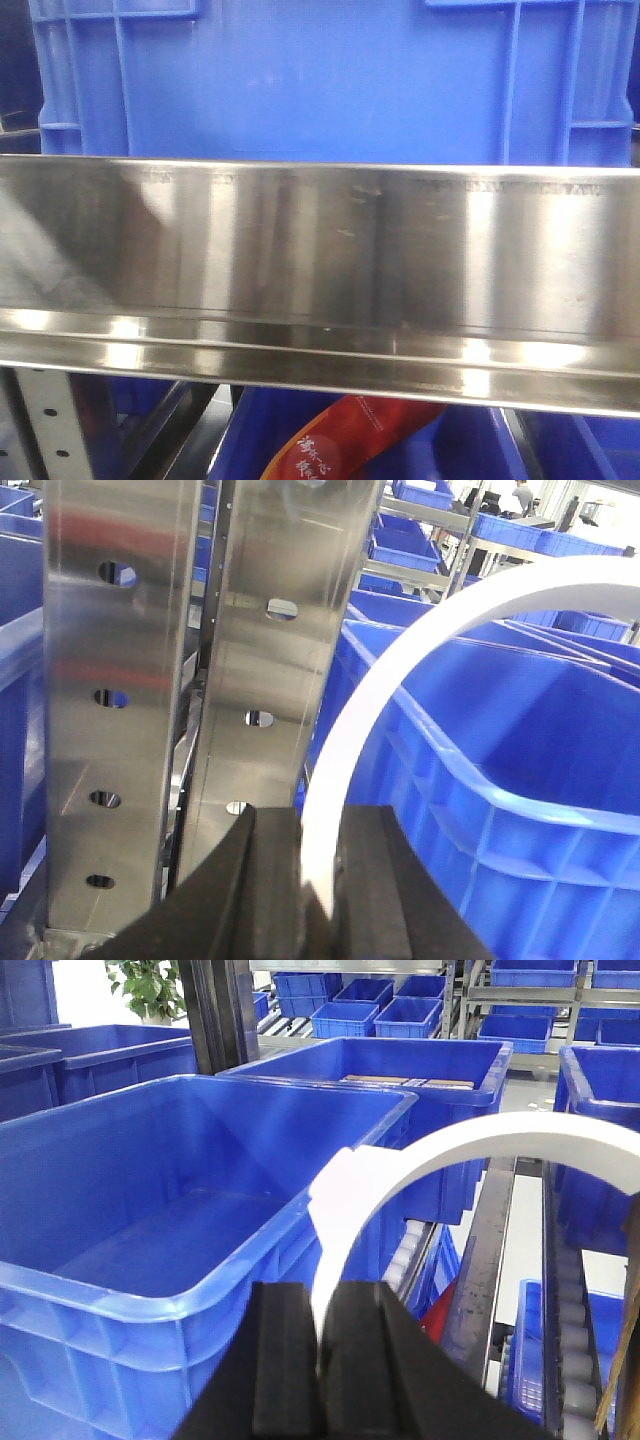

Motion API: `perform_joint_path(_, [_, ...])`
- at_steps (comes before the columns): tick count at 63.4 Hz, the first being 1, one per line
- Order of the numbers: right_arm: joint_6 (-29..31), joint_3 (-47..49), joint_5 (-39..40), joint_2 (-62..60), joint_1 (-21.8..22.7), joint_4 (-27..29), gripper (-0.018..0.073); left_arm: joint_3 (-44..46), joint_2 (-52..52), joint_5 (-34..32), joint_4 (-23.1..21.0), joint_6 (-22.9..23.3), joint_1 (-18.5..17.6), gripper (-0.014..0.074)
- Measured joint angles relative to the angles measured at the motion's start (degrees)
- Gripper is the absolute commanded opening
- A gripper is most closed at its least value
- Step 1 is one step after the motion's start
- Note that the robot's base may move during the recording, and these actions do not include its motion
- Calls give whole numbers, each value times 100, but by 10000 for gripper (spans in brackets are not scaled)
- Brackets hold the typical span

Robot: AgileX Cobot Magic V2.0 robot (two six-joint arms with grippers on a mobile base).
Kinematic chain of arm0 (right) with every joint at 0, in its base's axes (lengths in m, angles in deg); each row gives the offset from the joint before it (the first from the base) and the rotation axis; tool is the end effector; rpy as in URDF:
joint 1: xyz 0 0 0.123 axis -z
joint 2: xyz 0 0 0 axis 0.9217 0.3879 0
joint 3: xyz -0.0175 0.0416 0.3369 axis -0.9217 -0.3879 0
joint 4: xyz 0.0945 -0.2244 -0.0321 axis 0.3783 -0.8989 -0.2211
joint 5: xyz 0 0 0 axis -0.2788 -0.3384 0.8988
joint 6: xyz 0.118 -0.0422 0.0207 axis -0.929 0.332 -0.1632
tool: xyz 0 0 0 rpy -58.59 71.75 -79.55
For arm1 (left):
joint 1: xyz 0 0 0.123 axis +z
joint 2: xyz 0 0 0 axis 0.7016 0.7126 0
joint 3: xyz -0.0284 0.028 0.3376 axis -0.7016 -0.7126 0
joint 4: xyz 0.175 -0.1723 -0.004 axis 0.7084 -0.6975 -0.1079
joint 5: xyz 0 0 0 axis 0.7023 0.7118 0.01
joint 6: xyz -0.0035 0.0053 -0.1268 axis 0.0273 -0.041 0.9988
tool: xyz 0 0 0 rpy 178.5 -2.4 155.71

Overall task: Grab PVC pipe and place in blue bin
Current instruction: 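Move both held pipe pieces over the open blue bin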

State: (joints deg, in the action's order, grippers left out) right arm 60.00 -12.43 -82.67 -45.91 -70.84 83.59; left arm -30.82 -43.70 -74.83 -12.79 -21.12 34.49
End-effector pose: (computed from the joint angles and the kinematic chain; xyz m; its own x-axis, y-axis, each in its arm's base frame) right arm 0.0703 0.0229 0.4133 -0.1671 0.0615 -0.9840 -0.1934 0.9766 0.0939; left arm 0.1021 -0.0236 0.3797 -0.1227 -0.1740 -0.9771 0.1968 0.9607 -0.1958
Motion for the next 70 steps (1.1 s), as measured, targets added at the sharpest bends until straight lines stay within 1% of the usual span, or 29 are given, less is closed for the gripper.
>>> perform_joint_path(11, [0, 0, 47, 0, 0, 44, -169, 91, 0, 163, 10, 0, 0, -111])
perform_joint_path(22, [0, 51, 112, 0, 0, 63, -169, 470, 0, 393, 21, 0, 0, -111])
perform_joint_path(29, [0, 137, 125, 72, 0, 275, -169, 761, 118, 707, 21, 0, -16, -111])
perform_joint_path(42, [0, 291, 125, 282, 0, 446, -169, 1208, 503, 913, 21, -13, -358, -111])
perform_joint_path(54, [0, 620, 125, 390, 0, 468, -169, 1717, 961, 923, 21, -61, -781, -111])
perform_joint_path(61, [0, 832, 68, 595, 0, 480, -169, 2047, 1396, 910, 21, -61, -1077, -111])
perform_joint_path(70, [0, 1038, -79, 942, 0, 567, -169, 2433, 2001, 884, 295, -61, -1438, -111])
